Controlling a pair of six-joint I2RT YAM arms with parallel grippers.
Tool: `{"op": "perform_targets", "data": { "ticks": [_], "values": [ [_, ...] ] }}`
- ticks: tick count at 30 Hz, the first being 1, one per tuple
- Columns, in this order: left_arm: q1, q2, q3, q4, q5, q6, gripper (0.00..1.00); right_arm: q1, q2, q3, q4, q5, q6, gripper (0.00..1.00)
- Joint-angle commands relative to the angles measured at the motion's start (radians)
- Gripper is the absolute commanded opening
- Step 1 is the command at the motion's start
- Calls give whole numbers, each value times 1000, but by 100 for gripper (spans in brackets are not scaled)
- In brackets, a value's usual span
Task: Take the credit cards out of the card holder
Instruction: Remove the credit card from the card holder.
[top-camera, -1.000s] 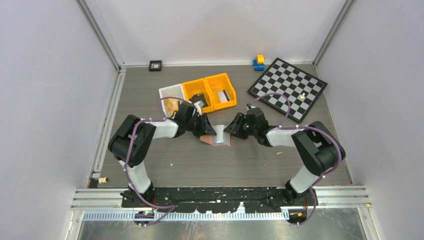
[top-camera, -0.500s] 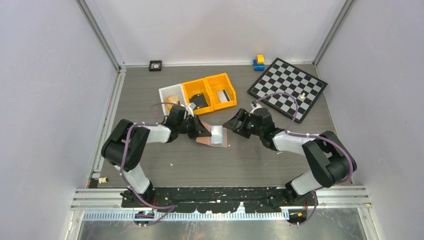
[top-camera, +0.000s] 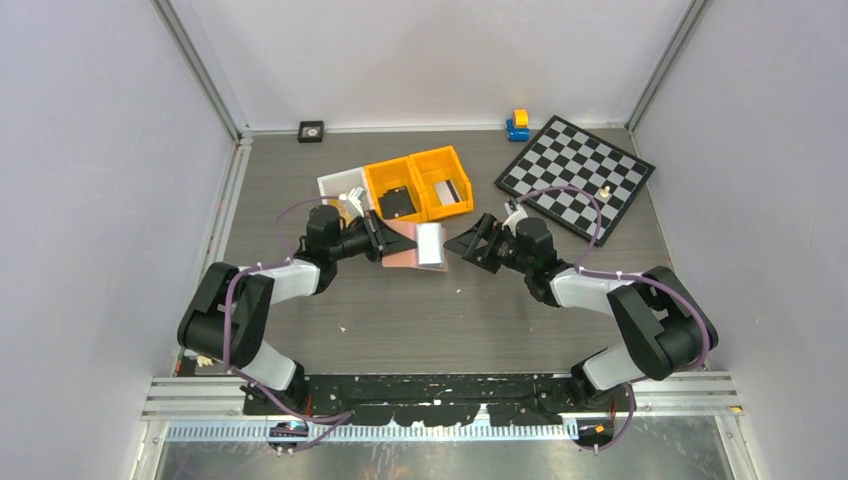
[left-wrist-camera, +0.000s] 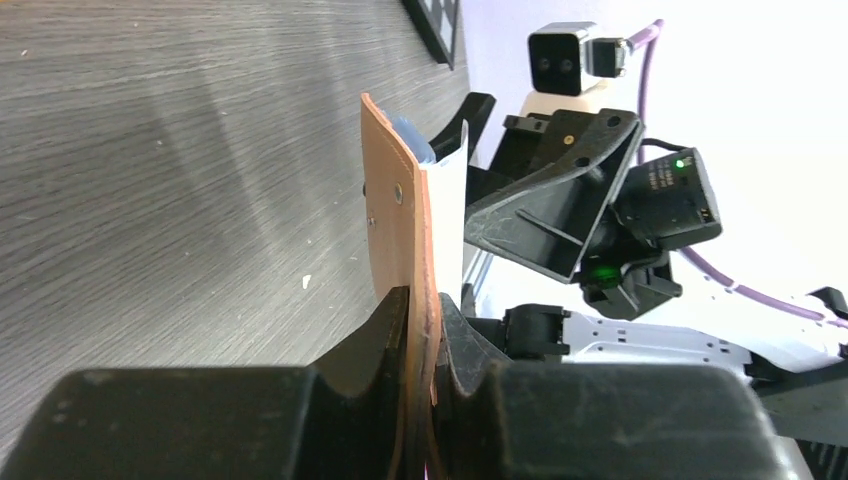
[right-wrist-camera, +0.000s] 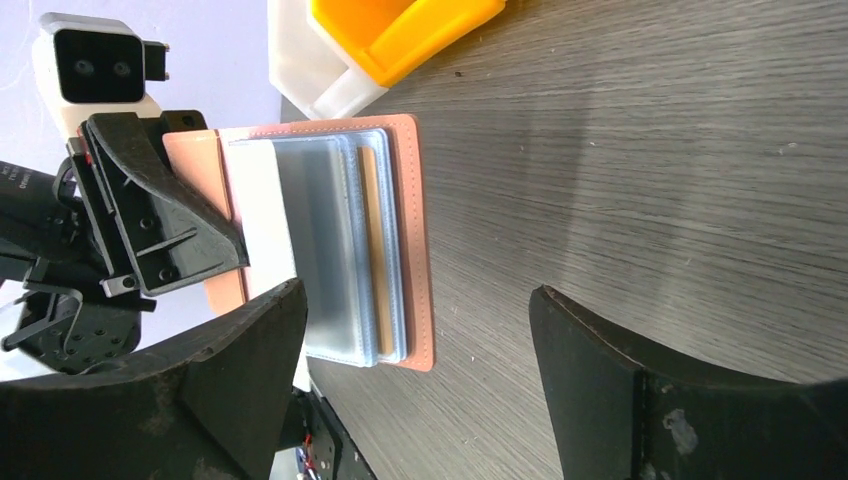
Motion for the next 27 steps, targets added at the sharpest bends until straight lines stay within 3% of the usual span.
{"op": "perform_targets", "data": {
  "ticks": [1,4,18,27],
  "values": [
    [26,-21,-27,230,82,-128,7,-6,-20,-27,115,-23,25,84],
    [29,-10,-35,292,98,-169,7,-6,-8,-18,120,-41,27,72],
    [29,14,-47,408,124,-239,8,1,90,-6,309,-164,102,69],
    [29,19,-44,374,116,-213,8,20,53,-4,293,-165,72,66]
  ]
}}
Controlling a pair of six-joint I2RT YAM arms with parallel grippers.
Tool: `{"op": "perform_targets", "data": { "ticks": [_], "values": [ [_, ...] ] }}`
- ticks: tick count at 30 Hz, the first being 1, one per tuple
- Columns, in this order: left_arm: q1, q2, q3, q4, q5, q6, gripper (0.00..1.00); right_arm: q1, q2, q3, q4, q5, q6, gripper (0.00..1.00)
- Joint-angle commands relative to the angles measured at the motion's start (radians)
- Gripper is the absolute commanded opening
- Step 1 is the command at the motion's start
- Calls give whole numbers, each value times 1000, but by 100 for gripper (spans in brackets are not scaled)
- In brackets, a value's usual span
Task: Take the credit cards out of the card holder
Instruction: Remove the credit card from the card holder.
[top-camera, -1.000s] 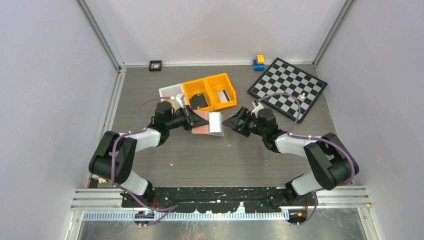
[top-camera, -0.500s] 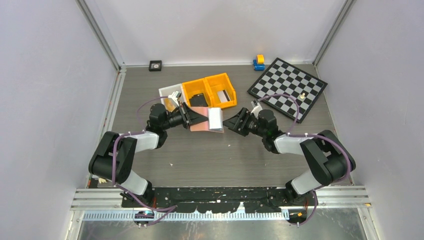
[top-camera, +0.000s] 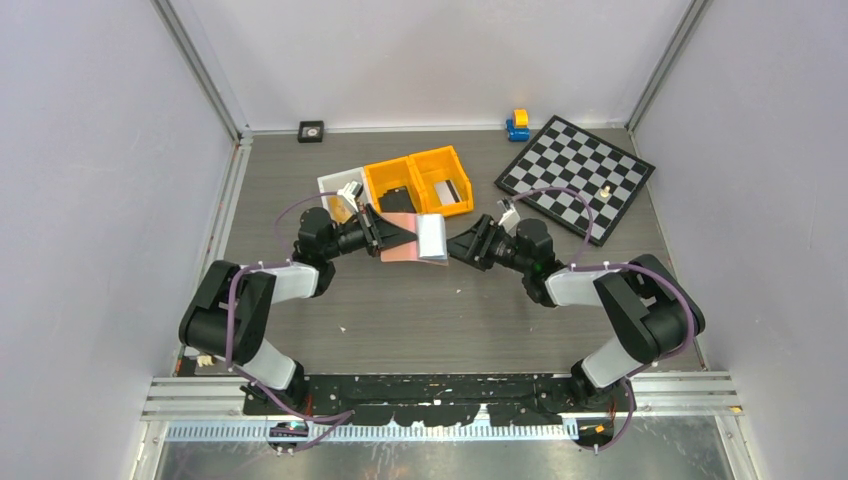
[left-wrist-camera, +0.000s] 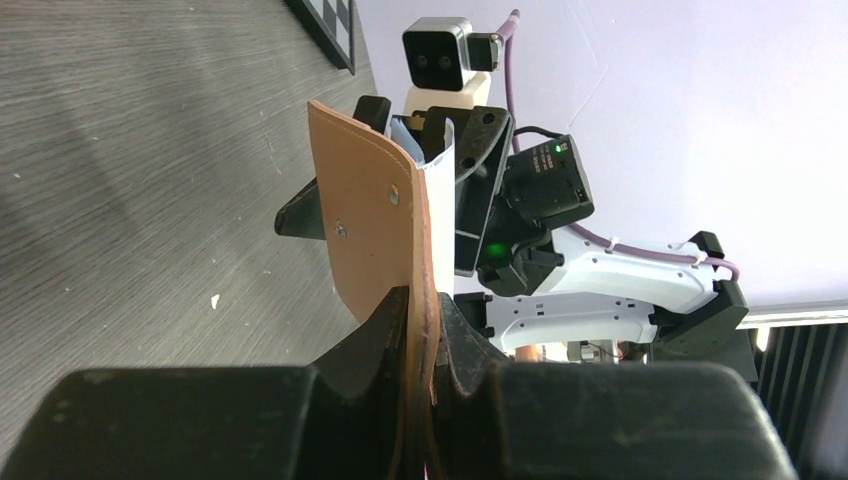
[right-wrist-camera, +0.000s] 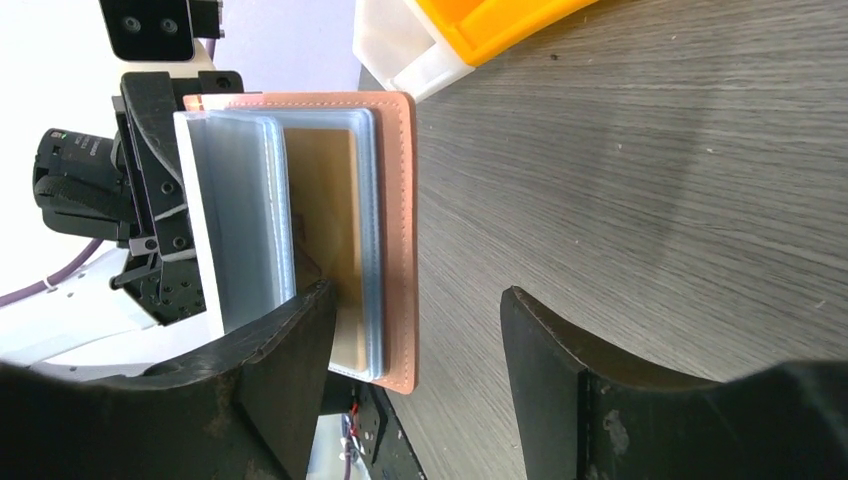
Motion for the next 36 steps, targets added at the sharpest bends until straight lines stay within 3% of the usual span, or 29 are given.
{"op": "perform_targets", "data": {
  "ticks": [1,4,17,22,26,28,31,34,36],
  "values": [
    [5,2,2,55,16,12,8,29,-33,21,45,-28,-25,67],
    [2,6,1,55,18,13,8,56,-35,30,51,-36,-39,71],
    [-30,50,14,-5,-6,78,8,94,-106,28,8,-13,-97,72],
    [-80,55,48,-108,-24,150,11,94,-122,28,-16,2,-113,55],
    [-107,52,82,-256,-59,243,16,104,-159,48,-139,57,-179,42],
    [-120,45,104,-358,-90,300,26,126,-179,89,-317,130,-256,33],
    [-144,39,142,-497,-140,377,53,208,-185,186,-550,302,-368,19],
    [-152,52,147,-503,-145,376,73,241,-164,221,-620,381,-397,13],
    [-152,62,137,-454,-131,356,96,251,-153,242,-663,413,-408,10]
  ]
}}
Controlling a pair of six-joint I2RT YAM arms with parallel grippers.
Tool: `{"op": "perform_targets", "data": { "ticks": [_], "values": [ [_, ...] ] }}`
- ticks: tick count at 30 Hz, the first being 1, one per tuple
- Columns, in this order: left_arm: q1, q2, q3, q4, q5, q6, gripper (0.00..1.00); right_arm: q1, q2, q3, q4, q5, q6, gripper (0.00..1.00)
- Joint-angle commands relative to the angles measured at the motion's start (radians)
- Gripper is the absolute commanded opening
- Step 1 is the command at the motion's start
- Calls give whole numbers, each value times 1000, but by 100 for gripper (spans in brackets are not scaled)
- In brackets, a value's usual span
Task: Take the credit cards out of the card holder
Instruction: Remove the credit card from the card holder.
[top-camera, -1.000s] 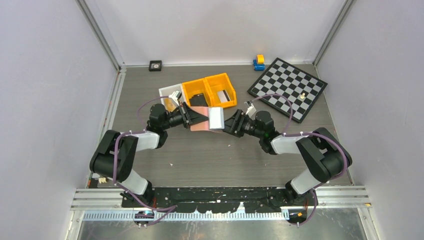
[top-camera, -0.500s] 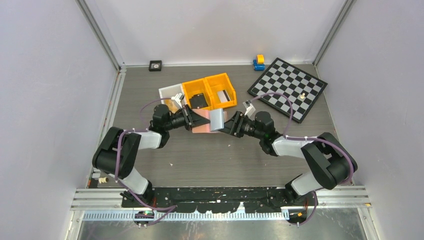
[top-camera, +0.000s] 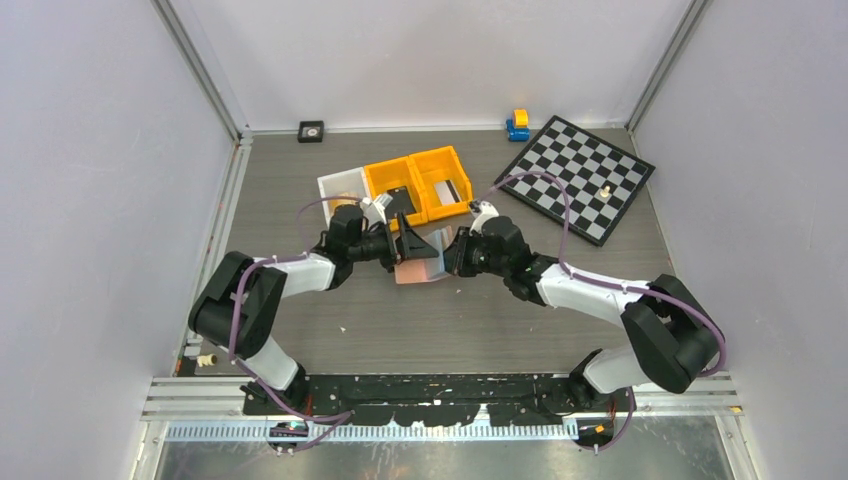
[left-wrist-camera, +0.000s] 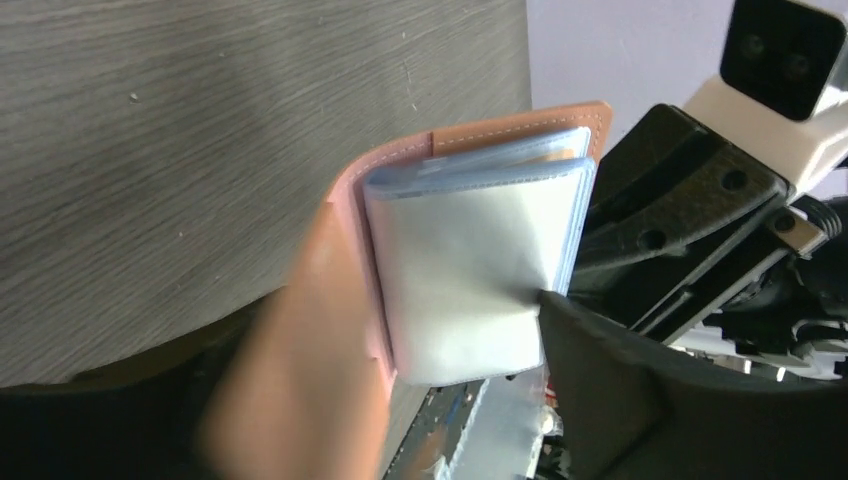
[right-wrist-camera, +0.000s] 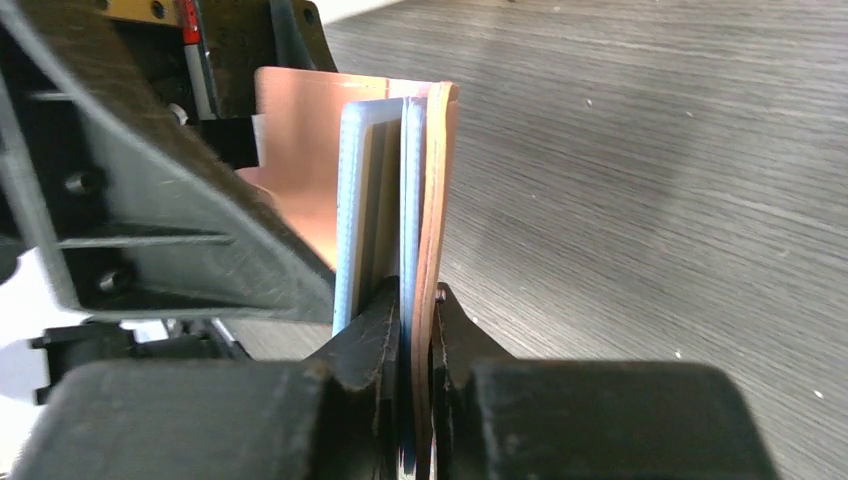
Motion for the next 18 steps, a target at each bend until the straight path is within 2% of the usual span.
{"op": "perform_targets", "data": {
  "ticks": [1,4,7,10,18],
  "values": [
    [-15,13,21,-2,-3,28,99,37,-2,80,-140,135,-93,9],
    [-14,11,17,-3,-9,27,100,58,2,96,-165,168,-109,9],
    [-14,-21,14,-46,-42,58,100,94,6,133,-243,288,-140,6],
    [-14,-35,19,-100,-71,80,100,130,13,153,-266,337,-158,6],
    [-14,55,24,-11,-21,27,100,144,25,159,-261,329,-152,6]
  ]
}}
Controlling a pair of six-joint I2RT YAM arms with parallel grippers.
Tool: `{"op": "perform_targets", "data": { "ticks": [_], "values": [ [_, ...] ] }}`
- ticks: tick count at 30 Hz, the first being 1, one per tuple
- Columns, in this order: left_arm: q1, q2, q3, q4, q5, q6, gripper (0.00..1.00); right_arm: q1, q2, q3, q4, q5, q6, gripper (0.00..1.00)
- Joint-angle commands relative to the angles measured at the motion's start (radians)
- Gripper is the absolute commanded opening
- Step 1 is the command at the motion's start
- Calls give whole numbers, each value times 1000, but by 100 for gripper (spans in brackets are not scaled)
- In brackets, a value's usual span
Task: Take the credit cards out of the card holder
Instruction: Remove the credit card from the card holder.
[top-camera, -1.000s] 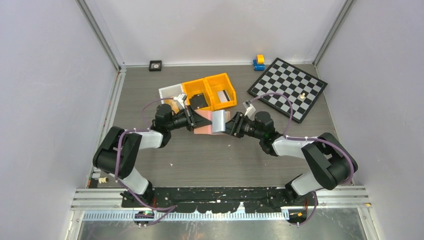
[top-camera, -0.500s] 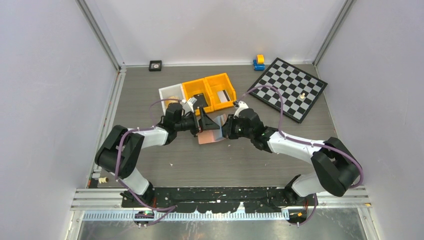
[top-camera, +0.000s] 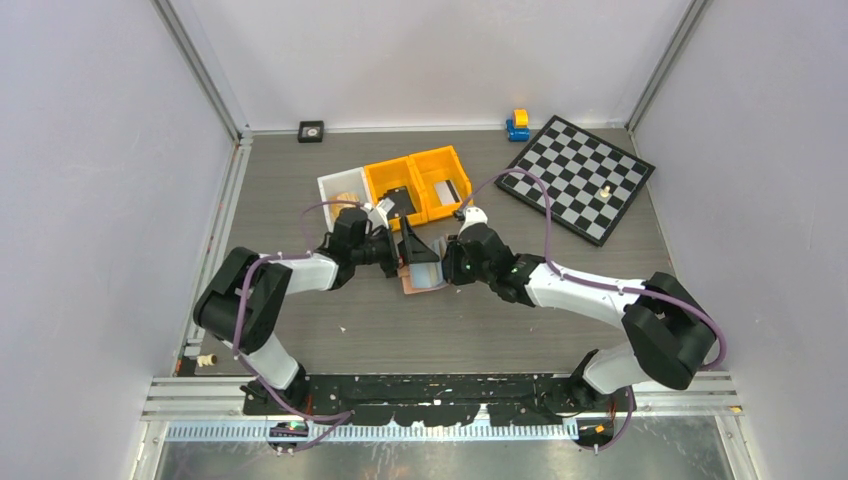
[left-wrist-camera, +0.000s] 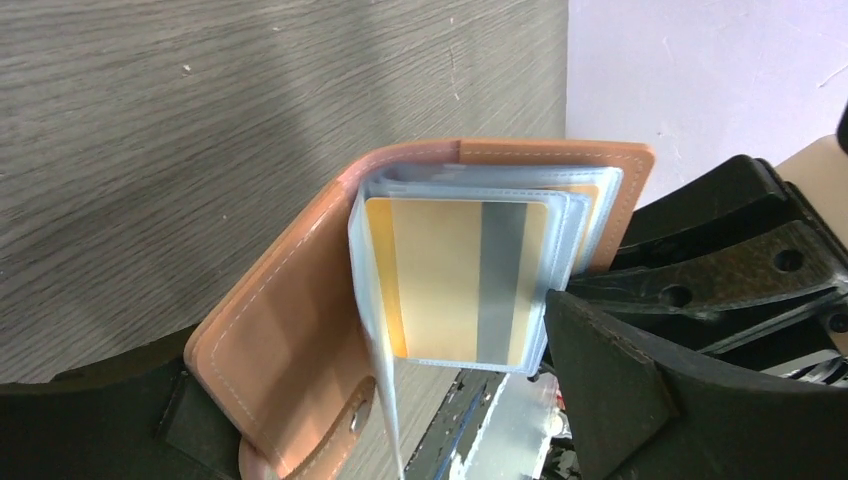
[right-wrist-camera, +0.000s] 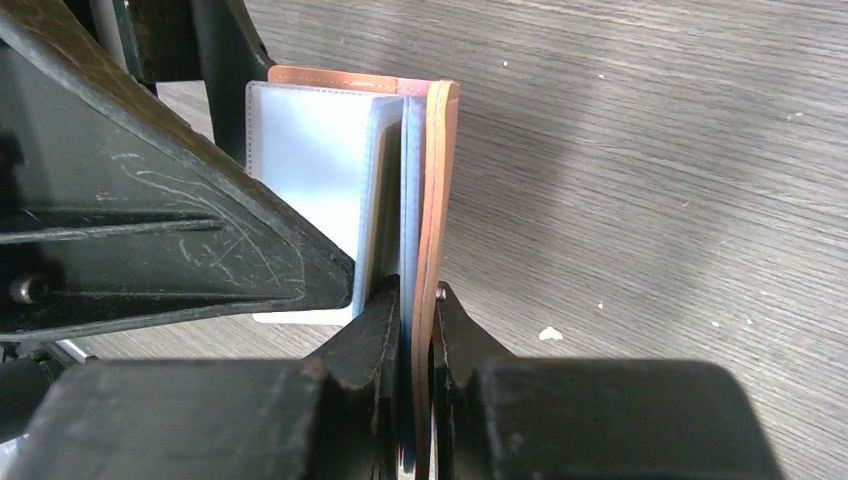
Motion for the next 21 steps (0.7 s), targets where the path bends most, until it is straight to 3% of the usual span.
{"op": "perform_targets", "data": {
  "ticks": [1,8,13,21],
  "values": [
    [-3,29,23,49,19,-12,100,6,5,46,26,34,-15,6],
    [-2,-26,13,8,-11,13,100,6,18,52,16,51,-6,5],
    [-1,-4,21,8,-1,12,90,4,8,37,55,15,9,4],
    [13,-34,13,5,11,7,95,-65,20,-9,150,-155,85,7]
  ]
}}
